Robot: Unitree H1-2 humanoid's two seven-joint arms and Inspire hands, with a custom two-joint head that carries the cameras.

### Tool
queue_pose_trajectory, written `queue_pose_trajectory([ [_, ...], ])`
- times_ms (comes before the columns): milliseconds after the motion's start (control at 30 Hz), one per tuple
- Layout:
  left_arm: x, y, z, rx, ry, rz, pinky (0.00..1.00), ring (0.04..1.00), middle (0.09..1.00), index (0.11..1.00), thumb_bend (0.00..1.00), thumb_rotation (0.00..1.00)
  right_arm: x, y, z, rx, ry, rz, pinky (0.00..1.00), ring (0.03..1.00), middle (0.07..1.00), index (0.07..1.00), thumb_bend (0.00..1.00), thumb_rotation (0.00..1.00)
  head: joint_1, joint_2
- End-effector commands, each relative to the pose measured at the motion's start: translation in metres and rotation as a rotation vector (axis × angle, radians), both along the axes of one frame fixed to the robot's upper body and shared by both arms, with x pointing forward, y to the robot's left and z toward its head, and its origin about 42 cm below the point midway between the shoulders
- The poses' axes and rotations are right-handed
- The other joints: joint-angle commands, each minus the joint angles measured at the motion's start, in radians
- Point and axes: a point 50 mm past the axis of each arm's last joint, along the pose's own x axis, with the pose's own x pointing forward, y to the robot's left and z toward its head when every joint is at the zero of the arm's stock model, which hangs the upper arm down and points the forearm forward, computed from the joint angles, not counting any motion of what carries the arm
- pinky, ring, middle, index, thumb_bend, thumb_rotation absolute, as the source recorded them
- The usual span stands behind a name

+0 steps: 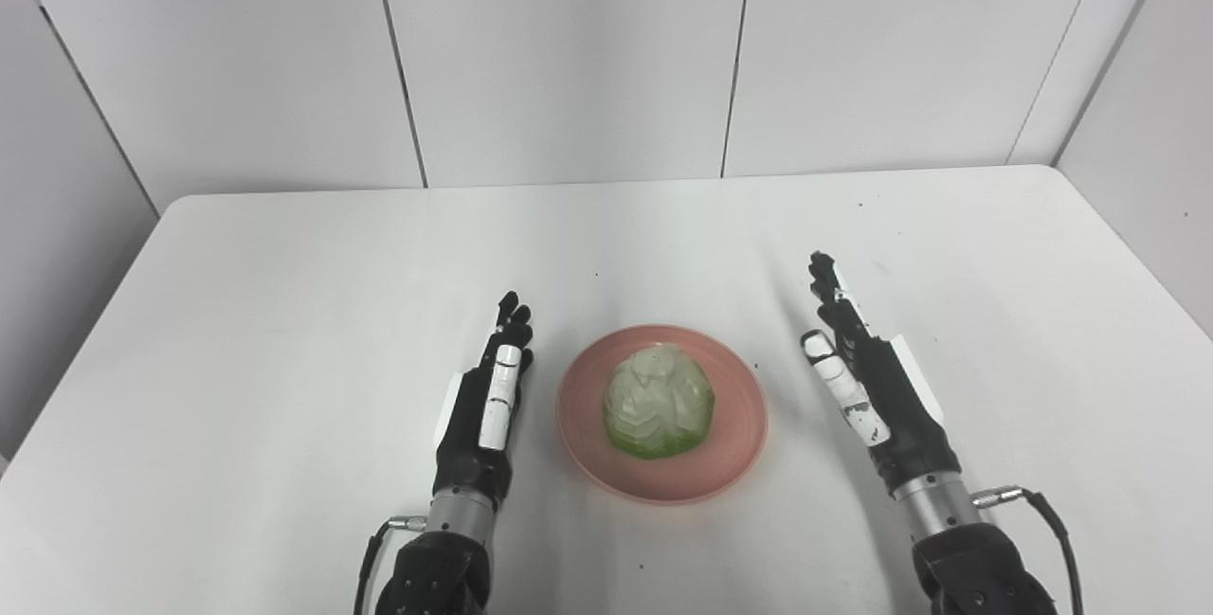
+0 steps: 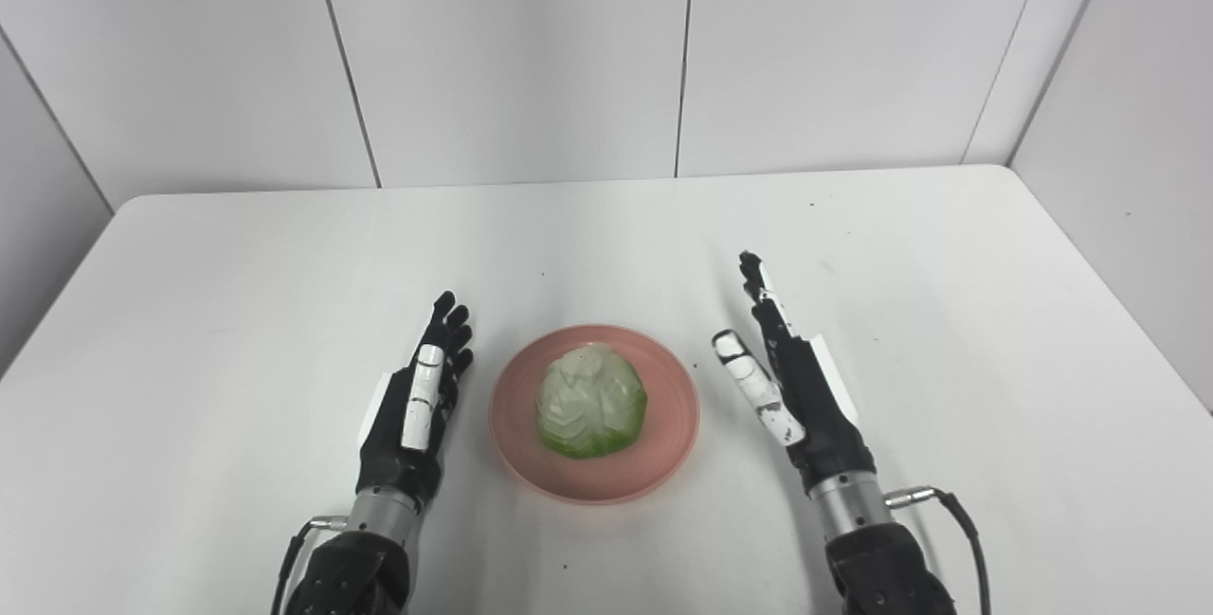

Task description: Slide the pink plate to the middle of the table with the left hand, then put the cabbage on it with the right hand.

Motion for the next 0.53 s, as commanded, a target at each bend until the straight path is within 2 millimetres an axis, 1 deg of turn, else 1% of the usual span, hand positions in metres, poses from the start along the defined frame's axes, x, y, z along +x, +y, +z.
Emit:
queue_pose_trajectory([
  [0,0.008,0.003,0.006,0.004,-0.05,-0.004,1.0,1.0,1.0,1.0,0.72,1.0,0.0,0.006,0.01,0.081,-0.006,0.029,1.0,1.0,1.0,1.0,0.7,1.0,0.001,-0.001],
  [167,0.009,0.003,0.006,0.013,-0.065,0.001,1.0,1.0,1.0,1.0,0.72,1.0,0.002,0.01,0.006,0.129,0.039,0.075,1.0,1.0,1.0,1.0,0.67,1.0,0.01,0.0],
  [333,0.008,0.003,0.007,0.012,-0.065,0.003,1.0,1.0,1.0,1.0,0.73,1.0,0.0,0.008,0.0,0.127,0.075,0.091,1.0,1.0,1.0,1.0,0.7,1.0,0.012,0.002],
  [500,0.009,0.003,0.009,0.005,-0.051,-0.014,1.0,1.0,1.0,1.0,0.71,1.0,-0.003,0.008,-0.005,0.113,0.07,0.069,1.0,1.0,1.0,1.0,0.66,1.0,0.012,0.002],
])
